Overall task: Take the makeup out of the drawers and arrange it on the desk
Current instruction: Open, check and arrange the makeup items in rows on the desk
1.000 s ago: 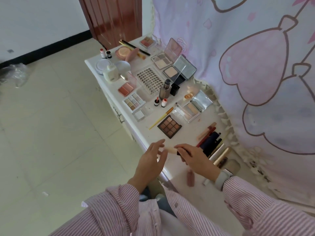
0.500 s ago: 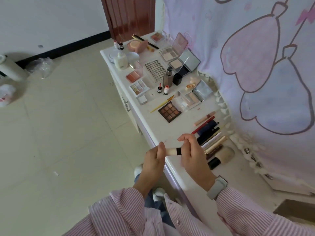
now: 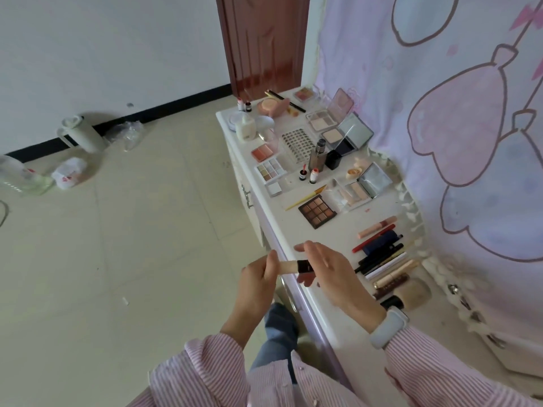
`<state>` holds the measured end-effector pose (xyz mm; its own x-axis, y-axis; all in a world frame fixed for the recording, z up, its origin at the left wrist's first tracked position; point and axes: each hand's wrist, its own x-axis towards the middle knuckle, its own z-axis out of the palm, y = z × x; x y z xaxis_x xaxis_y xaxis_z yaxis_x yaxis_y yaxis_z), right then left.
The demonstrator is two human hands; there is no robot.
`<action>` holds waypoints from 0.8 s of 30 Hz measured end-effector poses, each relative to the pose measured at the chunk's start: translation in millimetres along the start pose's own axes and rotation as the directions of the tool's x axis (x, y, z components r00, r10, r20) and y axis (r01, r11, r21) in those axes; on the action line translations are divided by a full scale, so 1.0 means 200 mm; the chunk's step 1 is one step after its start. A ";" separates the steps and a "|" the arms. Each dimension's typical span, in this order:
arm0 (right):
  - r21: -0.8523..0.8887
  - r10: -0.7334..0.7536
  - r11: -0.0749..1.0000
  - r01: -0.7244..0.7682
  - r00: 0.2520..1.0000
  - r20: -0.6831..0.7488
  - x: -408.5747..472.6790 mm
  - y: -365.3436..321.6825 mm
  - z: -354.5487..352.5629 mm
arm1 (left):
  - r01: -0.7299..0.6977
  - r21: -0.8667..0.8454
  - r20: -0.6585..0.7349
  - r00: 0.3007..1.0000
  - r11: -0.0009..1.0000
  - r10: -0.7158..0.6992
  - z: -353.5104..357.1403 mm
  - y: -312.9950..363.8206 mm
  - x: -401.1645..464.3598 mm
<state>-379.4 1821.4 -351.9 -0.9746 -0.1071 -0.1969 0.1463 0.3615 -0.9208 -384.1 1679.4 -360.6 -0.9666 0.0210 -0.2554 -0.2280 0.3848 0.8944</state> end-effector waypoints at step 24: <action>-0.230 0.148 0.968 -0.100 0.968 0.201 0.12 0.09 -0.15 | -0.031 -0.025 0.421 0.906 0.999 0.039 0.04 -0.06 0.12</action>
<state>-405.9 1852.9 -364.2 -0.8877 -0.2367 -0.3948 0.2002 0.5738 -0.7942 -402.4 1682.9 -381.3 -0.8353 0.4228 -0.3514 -0.2004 0.3610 0.9108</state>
